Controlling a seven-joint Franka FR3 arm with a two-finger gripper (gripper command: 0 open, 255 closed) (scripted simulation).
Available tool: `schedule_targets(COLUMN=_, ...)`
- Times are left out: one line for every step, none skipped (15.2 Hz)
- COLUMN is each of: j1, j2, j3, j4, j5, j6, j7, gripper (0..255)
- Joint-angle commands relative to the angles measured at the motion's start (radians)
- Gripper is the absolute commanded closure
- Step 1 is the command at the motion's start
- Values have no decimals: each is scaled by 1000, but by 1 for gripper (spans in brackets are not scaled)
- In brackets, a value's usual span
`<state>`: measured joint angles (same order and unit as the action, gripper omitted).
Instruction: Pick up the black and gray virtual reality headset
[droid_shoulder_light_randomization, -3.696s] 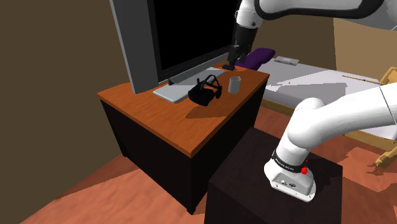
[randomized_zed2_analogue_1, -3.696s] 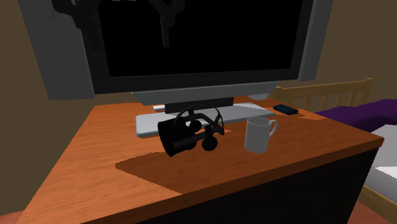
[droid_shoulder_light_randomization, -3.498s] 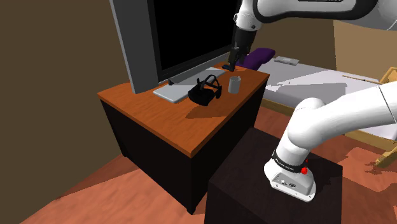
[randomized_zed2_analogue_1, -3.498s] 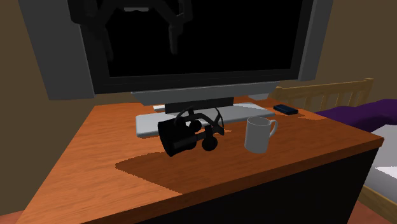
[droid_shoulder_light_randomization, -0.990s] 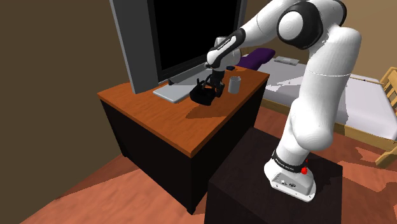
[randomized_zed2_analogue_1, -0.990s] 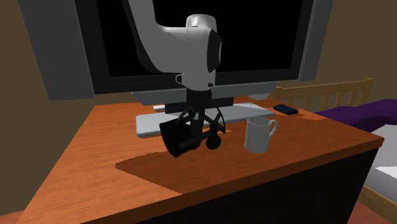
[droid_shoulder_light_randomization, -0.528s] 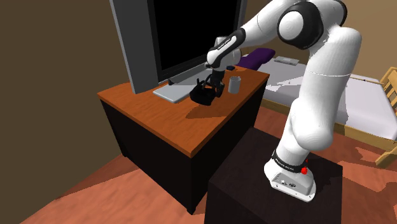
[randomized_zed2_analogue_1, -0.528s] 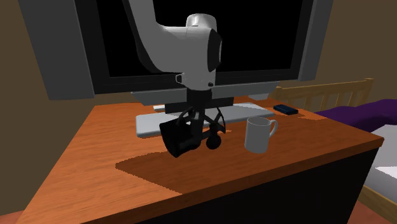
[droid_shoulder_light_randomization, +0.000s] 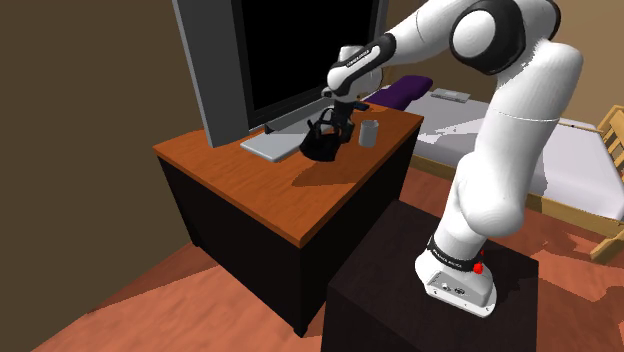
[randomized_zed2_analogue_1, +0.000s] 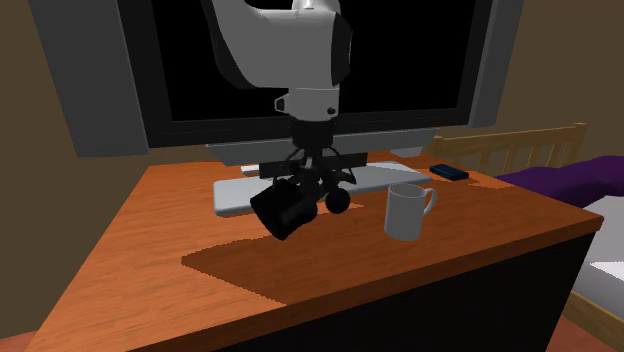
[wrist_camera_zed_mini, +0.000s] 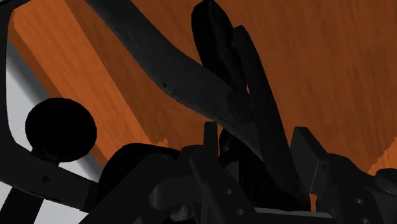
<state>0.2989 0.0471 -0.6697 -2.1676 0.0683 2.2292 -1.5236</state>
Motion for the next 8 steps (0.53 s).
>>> schedule_targets(j1=1, j2=-16, j3=-1, j4=18, j5=-13, j6=-29, j7=10, gripper=255)
schedule_targets(j1=2, j2=-23, j3=-1, j4=25, j5=-20, j6=-42, j7=15, gripper=255)
schedule_targets(j1=3, j2=-31, j3=-1, j4=32, j5=-26, j6=-54, j7=19, gripper=255)
schedule_targets(j1=3, j2=-38, j3=0, j4=39, j5=-32, j6=-67, j7=24, gripper=255)
schedule_targets(j1=4, j2=-45, j3=0, j4=47, j5=-37, j6=-80, j7=28, gripper=255)
schedule_targets(j1=4, j2=-52, j3=1, j4=55, j5=-43, j6=-93, j7=32, gripper=255)
schedule_targets(j1=4, j2=-53, j3=1, j4=56, j5=-44, j6=-95, j7=33, gripper=255)
schedule_targets(j1=4, j2=-53, j3=1, j4=56, j5=-43, j6=-95, j7=33, gripper=255)
